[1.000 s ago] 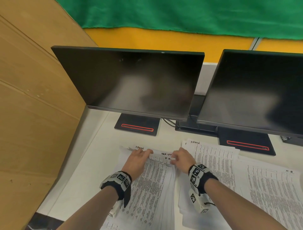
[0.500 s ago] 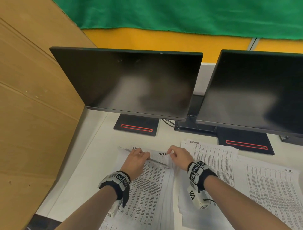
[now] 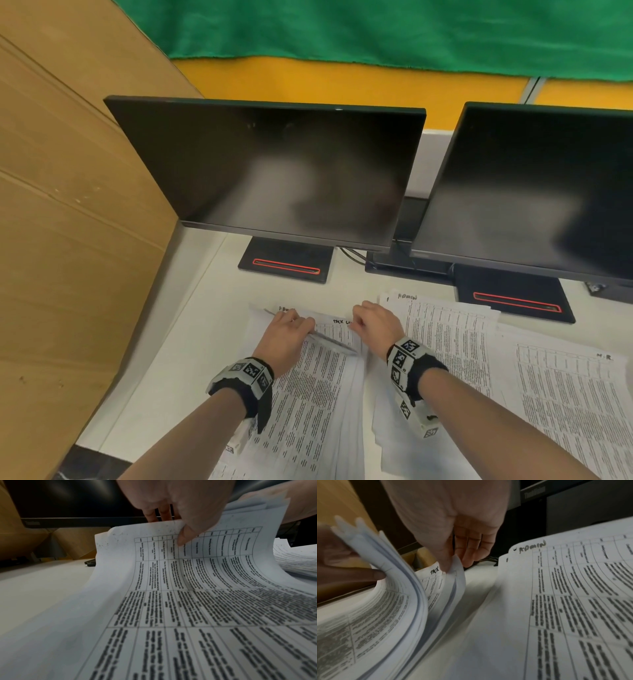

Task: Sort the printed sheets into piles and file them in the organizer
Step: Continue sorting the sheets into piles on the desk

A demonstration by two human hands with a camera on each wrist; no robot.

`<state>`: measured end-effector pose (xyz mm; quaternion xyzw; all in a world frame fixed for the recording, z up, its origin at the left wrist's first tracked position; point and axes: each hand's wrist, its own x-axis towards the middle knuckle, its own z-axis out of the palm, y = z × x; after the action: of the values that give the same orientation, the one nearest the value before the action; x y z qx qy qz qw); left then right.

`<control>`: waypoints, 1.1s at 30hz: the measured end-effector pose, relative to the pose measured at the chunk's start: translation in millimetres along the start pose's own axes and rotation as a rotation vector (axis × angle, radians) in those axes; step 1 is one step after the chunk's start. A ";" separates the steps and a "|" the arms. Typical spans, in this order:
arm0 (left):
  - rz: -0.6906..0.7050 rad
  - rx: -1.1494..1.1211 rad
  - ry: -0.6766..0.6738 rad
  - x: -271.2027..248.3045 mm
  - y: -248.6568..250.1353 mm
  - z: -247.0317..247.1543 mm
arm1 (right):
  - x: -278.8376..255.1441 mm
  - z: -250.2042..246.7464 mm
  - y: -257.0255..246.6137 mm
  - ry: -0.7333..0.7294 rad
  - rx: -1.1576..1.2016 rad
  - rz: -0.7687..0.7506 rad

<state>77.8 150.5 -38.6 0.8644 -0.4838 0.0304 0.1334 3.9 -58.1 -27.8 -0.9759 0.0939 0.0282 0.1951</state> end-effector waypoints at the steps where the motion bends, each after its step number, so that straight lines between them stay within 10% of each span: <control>1: 0.001 -0.002 -0.001 0.7 -0.1 -0.5 | 0.3 -0.7 -0.8 -0.009 -0.022 -0.011; 22: -0.095 -0.016 -0.032 4.1 -4.7 2.6 | -15.5 -16.6 -12.0 0.134 -0.022 -0.183; 28: -0.023 0.079 -0.031 5.1 -4.8 2.8 | -18.5 -24.8 -23.2 -0.143 0.657 0.132; 33: -0.031 0.037 0.028 -2.6 -6.7 3.5 | -3.4 -10.3 -4.9 -0.136 0.262 0.171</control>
<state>81.8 155.1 -43.8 0.8737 -0.4677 0.0491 0.1246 1.7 -57.2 -16.1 -0.9264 0.1660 0.0979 0.3235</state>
